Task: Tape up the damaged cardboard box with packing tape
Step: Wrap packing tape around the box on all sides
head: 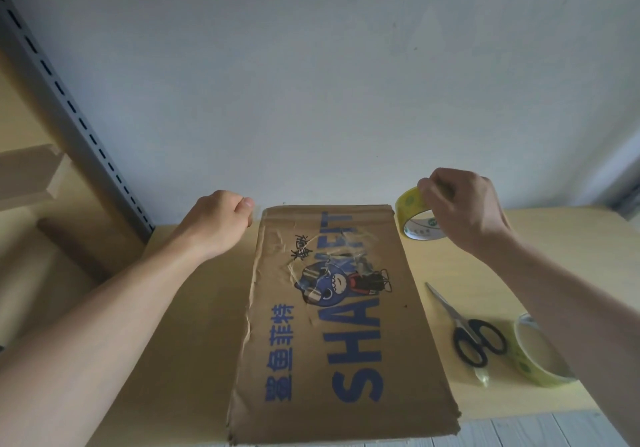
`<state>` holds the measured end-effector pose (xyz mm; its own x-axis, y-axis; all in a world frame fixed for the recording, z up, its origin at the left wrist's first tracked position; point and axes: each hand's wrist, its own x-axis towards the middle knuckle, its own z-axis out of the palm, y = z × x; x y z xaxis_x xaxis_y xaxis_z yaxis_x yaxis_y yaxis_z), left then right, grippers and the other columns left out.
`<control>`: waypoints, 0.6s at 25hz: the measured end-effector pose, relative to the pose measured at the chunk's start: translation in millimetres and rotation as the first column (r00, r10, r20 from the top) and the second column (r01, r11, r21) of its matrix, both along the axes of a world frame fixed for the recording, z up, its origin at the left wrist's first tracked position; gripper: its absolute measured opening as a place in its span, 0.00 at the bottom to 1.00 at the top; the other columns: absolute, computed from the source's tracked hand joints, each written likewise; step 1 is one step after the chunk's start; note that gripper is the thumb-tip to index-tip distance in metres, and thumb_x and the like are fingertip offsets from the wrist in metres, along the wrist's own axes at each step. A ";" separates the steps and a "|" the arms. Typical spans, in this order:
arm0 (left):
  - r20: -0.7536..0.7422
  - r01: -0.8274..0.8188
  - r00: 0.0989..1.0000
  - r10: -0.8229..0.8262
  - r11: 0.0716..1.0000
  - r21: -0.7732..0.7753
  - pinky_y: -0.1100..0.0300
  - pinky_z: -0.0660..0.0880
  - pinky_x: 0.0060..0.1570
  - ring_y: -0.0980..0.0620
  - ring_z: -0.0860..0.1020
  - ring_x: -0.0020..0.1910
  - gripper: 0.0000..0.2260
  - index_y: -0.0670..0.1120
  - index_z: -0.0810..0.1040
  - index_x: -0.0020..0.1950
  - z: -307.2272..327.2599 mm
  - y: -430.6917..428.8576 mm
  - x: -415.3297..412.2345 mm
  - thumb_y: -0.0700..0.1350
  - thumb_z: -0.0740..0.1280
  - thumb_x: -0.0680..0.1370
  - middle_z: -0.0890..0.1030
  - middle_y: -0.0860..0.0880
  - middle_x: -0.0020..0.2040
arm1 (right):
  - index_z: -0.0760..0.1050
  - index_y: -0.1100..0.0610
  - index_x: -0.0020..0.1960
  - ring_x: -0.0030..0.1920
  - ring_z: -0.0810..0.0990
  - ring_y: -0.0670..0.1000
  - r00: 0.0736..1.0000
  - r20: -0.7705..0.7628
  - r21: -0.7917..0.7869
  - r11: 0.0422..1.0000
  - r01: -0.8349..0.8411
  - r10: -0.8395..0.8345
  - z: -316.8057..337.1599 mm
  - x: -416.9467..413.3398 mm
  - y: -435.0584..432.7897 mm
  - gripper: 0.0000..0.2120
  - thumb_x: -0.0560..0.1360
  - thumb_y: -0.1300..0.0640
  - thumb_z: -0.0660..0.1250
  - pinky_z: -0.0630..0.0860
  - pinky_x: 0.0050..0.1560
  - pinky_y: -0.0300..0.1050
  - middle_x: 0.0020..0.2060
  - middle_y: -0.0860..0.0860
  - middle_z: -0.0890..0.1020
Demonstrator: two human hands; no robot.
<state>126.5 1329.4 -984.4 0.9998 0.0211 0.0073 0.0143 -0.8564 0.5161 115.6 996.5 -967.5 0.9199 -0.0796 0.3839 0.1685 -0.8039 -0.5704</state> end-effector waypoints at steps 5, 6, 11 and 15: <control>-0.031 -0.017 0.999 0.013 0.991 -0.131 0.55 0.66 0.38 0.46 0.69 0.31 0.21 0.44 0.71 0.33 -0.8 1.7 -0.7 0.46 0.55 0.85 0.71 0.48 0.29 | 0.64 0.53 0.29 0.27 0.64 0.47 1.000 0.009 0.006 1.000 -0.004 0.004 -1.8 -1.1 0.4 0.21 0.79 0.55 0.64 0.61 0.28 0.42 0.24 0.49 0.66; -0.032 -0.020 0.999 0.015 0.987 -0.156 0.55 0.66 0.38 0.47 0.69 0.31 0.21 0.44 0.71 0.33 -0.6 2.6 -0.5 0.46 0.55 0.85 0.71 0.48 0.29 | 0.64 0.53 0.29 0.27 0.64 0.47 1.000 0.016 0.013 1.000 -0.004 0.004 -1.2 -1.3 0.2 0.21 0.79 0.55 0.64 0.60 0.27 0.39 0.24 0.49 0.66; 0.018 -0.005 1.000 0.009 0.974 -0.225 0.54 0.67 0.40 0.46 0.70 0.33 0.22 0.44 0.70 0.32 6.0 5.1 -2.3 0.47 0.55 0.86 0.70 0.49 0.29 | 0.67 0.55 0.30 0.26 0.64 0.46 0.999 0.039 0.058 0.998 0.000 -0.002 10.9 -2.1 0.9 0.19 0.78 0.55 0.64 0.58 0.25 0.37 0.24 0.49 0.66; 0.055 0.002 0.998 0.012 0.969 -0.247 0.54 0.69 0.42 0.47 0.70 0.32 0.22 0.45 0.70 0.31 15.0 5.1 -2.0 0.46 0.56 0.86 0.70 0.50 0.27 | 0.68 0.56 0.30 0.26 0.65 0.45 0.998 0.054 0.075 0.997 0.007 -0.011 14.8 -0.9 -0.1 0.18 0.79 0.55 0.64 0.59 0.26 0.37 0.24 0.49 0.66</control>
<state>124.5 1334.6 -969.5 0.9978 0.0343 0.0563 -0.0161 -0.7023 0.7117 114.7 996.4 -952.7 0.8971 -0.1178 0.4257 0.1940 -0.7608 -0.6193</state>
